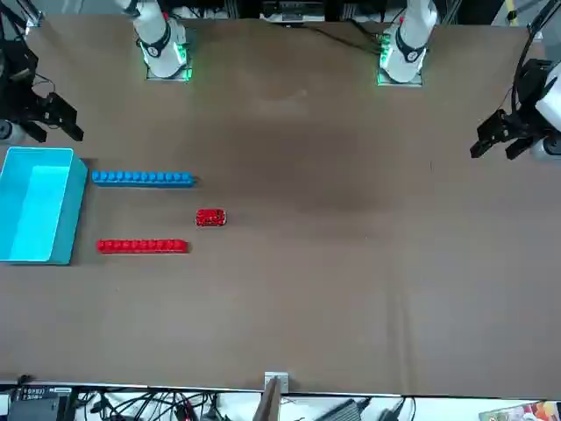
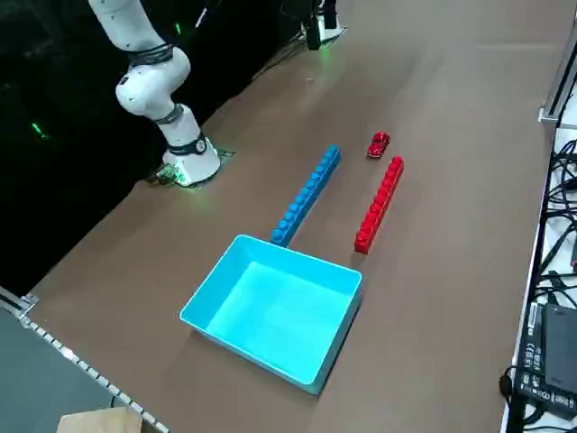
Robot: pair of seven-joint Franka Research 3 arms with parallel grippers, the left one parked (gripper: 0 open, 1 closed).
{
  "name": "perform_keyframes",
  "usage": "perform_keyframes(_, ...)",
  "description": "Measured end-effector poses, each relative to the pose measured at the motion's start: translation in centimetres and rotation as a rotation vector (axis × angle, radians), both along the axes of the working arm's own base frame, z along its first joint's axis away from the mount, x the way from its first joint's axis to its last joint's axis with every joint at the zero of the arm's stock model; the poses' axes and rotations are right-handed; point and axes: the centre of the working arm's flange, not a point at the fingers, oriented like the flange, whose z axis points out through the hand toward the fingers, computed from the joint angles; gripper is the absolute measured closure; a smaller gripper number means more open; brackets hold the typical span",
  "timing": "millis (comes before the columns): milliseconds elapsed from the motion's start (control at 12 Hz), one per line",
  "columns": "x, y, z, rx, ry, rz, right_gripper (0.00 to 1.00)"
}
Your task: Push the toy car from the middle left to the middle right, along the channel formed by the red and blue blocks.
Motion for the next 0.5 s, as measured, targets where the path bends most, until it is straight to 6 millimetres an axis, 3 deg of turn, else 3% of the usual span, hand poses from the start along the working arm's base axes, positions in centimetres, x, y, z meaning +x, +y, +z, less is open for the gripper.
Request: perform_keyframes(500, -0.01, -0.01, -0.12, 0.004, 0.007, -0.004, 0.0)
